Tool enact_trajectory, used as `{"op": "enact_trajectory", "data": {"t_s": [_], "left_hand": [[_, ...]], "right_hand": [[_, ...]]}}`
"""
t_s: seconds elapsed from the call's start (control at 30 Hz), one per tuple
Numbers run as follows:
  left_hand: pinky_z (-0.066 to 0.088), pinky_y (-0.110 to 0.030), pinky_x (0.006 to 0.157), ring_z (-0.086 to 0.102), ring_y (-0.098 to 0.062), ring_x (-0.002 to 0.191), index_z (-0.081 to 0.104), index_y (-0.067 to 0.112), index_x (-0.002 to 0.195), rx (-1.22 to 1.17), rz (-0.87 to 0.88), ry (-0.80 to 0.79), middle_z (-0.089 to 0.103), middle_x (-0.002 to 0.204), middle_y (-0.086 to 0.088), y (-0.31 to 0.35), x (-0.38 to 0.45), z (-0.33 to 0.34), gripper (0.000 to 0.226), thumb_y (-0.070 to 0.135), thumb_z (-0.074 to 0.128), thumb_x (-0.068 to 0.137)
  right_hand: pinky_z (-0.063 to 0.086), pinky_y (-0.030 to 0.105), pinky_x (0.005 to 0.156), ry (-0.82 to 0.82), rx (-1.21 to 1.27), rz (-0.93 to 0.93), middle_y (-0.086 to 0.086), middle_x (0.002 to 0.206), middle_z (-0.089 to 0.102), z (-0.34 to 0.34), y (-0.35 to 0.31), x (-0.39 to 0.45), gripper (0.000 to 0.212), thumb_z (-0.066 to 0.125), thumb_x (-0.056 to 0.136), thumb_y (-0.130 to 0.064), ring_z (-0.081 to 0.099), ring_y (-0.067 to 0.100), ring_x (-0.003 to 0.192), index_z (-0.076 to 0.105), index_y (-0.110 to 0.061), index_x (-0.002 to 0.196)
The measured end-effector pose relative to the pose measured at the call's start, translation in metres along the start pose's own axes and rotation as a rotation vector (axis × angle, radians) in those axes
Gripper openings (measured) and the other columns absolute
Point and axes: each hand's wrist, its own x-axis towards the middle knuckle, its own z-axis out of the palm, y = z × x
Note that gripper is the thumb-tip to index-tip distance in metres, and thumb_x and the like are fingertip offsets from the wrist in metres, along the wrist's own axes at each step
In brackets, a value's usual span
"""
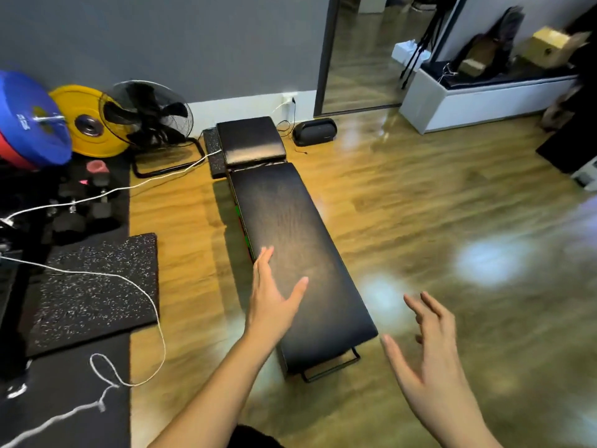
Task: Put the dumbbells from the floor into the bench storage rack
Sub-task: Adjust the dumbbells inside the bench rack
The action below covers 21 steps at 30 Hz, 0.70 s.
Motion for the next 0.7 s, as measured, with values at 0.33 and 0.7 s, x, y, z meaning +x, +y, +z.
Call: {"op": "enact_trajectory", "data": {"t_s": [0.33, 0.7], "left_hand": [[0.021, -0.025, 0.111, 0.020, -0.010, 0.145, 0.016, 0.031, 0.150, -0.068, -0.020, 0.301, 0.018, 0.160, 0.006, 0.089, -0.033, 0.109, 0.079, 0.044, 0.064, 0.088], [0.023, -0.022, 0.110, 0.022, -0.009, 0.145, 0.021, 0.027, 0.149, -0.038, -0.141, 0.566, 0.024, 0.157, 0.007, 0.135, 0.001, 0.250, 0.076, 0.042, 0.065, 0.088]], "right_hand": [[0.050, 0.056, 0.092, 0.011, 0.026, -0.232, -0.013, 0.142, 0.029, -0.132, 0.110, 0.046, 0.062, 0.065, 0.080, -0.043, 0.051, 0.032, 0.123, 0.033, -0.056, 0.133], [0.047, 0.055, 0.097, -0.293, -0.006, -0.455, -0.012, 0.147, 0.026, -0.180, 0.195, 0.235, 0.061, 0.062, 0.085, -0.044, 0.047, 0.028, 0.130, 0.039, -0.035, 0.141]]}}
